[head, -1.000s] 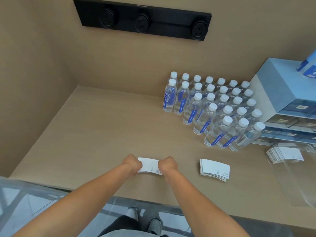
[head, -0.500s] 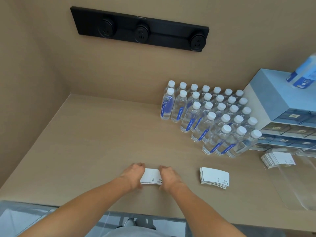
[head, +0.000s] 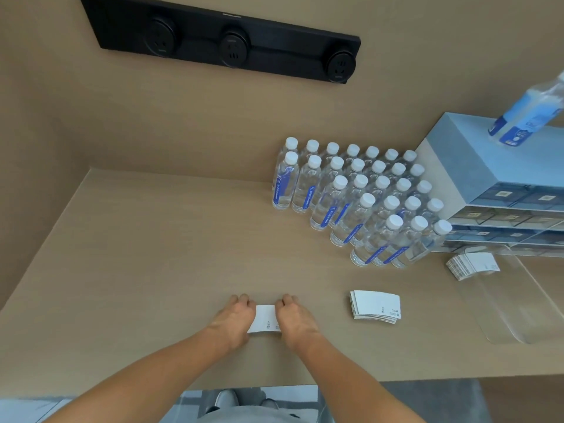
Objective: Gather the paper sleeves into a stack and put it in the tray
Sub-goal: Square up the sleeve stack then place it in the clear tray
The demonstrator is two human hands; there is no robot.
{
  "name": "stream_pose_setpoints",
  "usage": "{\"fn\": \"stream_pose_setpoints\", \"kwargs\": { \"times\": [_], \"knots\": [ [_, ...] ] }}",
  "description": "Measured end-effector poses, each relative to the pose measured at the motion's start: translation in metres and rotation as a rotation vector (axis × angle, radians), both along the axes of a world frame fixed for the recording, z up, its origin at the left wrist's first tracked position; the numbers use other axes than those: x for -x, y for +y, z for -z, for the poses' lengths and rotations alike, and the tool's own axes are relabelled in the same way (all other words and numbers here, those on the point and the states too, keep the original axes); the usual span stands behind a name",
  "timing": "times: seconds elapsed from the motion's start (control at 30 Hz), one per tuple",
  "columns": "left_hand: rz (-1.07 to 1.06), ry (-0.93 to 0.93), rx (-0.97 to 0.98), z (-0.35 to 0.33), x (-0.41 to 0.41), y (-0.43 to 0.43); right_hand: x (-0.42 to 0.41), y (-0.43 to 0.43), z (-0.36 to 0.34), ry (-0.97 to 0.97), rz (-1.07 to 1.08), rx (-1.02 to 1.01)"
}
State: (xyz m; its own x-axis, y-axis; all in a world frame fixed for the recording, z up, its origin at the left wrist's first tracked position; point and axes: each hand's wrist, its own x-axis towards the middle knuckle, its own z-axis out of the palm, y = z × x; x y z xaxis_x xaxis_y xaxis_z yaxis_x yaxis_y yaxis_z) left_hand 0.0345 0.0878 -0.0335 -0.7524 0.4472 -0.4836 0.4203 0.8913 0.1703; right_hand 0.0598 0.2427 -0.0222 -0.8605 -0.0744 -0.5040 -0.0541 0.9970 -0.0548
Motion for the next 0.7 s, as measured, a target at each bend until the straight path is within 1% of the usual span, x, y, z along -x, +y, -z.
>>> {"fn": "stream_pose_setpoints", "kwargs": {
  "times": [0.27, 0.4, 0.57, 0.7],
  "knots": [
    [-0.001, -0.047, -0.011, 0.001, 0.005, 0.013, -0.006, 0.010, -0.003, -0.017, 0.079, 0.060],
    [0.013, -0.010, -0.027, -0.011, 0.017, 0.030, 0.001, 0.030, -0.016, 0.029, 0.092, 0.090],
    [0.034, 0.066, -0.046, -0.037, 0.042, 0.074, 0.020, 0.078, -0.039, 0.101, 0.118, 0.116],
    [0.041, 0.085, -0.029, -0.054, 0.050, 0.121, 0.026, 0.128, -0.056, 0.117, 0.125, 0.149]
  ]
}}
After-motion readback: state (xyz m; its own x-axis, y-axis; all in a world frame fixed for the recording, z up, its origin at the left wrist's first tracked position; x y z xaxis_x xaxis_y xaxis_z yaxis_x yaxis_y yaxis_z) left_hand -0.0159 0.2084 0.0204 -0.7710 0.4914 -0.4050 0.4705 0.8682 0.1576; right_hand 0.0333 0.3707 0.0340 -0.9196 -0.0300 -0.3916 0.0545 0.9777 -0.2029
